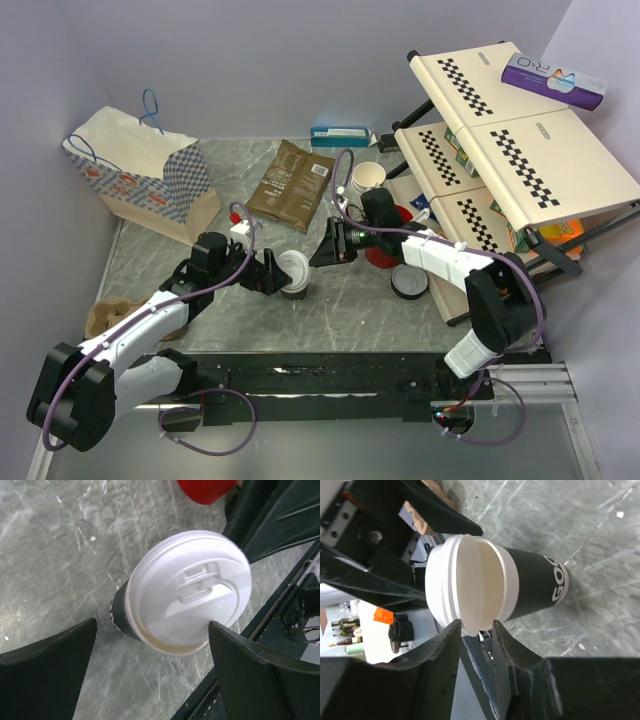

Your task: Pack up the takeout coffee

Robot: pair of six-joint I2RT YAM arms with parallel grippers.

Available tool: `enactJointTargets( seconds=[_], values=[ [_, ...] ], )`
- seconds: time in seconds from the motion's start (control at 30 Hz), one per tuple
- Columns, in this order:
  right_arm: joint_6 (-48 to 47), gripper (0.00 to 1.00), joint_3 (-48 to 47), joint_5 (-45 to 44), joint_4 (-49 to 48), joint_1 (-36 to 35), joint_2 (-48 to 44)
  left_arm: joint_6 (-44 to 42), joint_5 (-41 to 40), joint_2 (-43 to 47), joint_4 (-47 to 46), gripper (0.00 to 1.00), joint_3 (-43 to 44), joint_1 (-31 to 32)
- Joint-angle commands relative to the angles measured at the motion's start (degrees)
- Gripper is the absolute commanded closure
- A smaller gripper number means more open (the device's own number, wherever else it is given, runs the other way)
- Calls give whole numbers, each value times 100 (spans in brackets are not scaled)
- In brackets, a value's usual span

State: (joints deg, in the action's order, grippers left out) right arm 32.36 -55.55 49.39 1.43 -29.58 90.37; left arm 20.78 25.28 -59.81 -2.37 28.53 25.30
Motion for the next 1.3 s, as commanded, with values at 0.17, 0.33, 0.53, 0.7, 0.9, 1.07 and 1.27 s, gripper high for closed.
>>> enactJointTargets(
  seconds=[0.17,0.33,0.53,0.7,0.9,1.07,1.27],
  values=[
    [-239,59,-237,-263,270,49,148,-74,258,49,-396,0,284,-25],
    [-248,58,-263,-324,270,49,174,-39,320,66,-413,0,275,-25],
    [-239,57,-263,-307,252,40,192,-47,320,119,-361,1,319,-34],
    [-248,55,-272,-342,270,32,192,-91,250,171,-220,1,468,-60],
    [-353,53,-325,-421,375,-74,192,-284,363,242,149,1,697,-122],
    [-388,51,-395,-570,481,-144,288,-293,504,259,220,1,680,-139],
    [-397,50,-500,-676,569,-153,464,-346,487,207,193,0,618,-157]
  ],
)
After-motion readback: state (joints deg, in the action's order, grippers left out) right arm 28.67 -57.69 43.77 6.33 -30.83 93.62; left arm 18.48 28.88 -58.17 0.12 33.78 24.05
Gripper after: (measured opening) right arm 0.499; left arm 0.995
